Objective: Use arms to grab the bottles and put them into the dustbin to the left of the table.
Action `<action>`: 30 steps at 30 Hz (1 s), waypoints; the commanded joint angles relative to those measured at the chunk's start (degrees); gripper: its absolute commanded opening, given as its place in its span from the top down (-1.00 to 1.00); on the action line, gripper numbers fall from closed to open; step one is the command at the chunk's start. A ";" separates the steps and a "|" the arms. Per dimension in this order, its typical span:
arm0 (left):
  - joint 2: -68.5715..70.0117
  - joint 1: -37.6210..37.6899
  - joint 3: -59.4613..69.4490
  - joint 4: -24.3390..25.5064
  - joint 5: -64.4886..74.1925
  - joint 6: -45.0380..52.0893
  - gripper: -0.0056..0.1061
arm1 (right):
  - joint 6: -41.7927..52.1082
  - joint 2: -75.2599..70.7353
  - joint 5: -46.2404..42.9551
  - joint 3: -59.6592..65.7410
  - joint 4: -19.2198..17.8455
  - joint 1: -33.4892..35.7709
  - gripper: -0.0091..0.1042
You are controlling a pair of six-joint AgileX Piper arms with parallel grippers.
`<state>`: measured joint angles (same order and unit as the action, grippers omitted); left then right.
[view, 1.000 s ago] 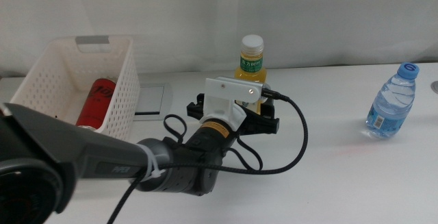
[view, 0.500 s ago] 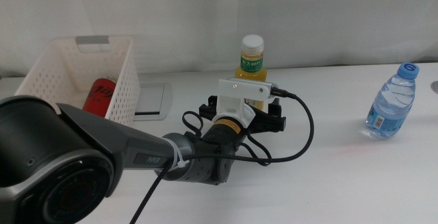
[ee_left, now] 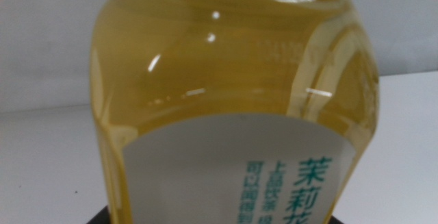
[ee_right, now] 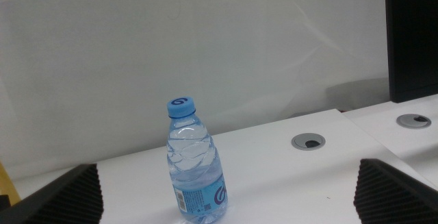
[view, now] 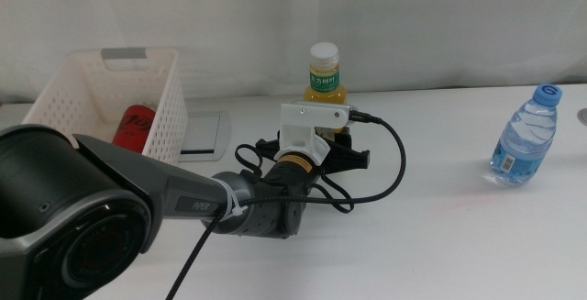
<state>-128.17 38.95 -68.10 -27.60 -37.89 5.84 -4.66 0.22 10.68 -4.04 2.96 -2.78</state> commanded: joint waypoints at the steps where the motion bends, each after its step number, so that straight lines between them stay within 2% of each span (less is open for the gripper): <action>1: -0.28 -0.77 -0.30 2.01 -0.21 -0.53 0.94 | 0.15 -1.86 -0.18 0.33 -0.38 -0.57 -0.98; 4: -0.28 -1.12 -0.34 4.74 -0.21 -0.70 0.95 | 0.15 -1.86 -0.18 0.33 -0.38 -0.57 -0.98; 11: 2.21 -1.30 -0.94 4.66 0.62 -0.16 0.95 | 0.15 -1.86 -0.18 0.33 -0.38 -0.57 -0.98; 21: 17.33 -3.68 -0.94 4.08 10.18 12.86 0.95 | 0.15 -1.86 -0.18 0.33 -0.38 -0.57 -0.98; 30: 29.54 -9.13 -0.84 -4.87 16.57 29.25 0.95 | 0.15 -1.86 -0.18 0.33 -0.38 -0.57 -0.98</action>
<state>-102.09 30.90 -68.49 -30.35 -18.63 31.38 -4.95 0.22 10.68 -4.04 2.96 -2.78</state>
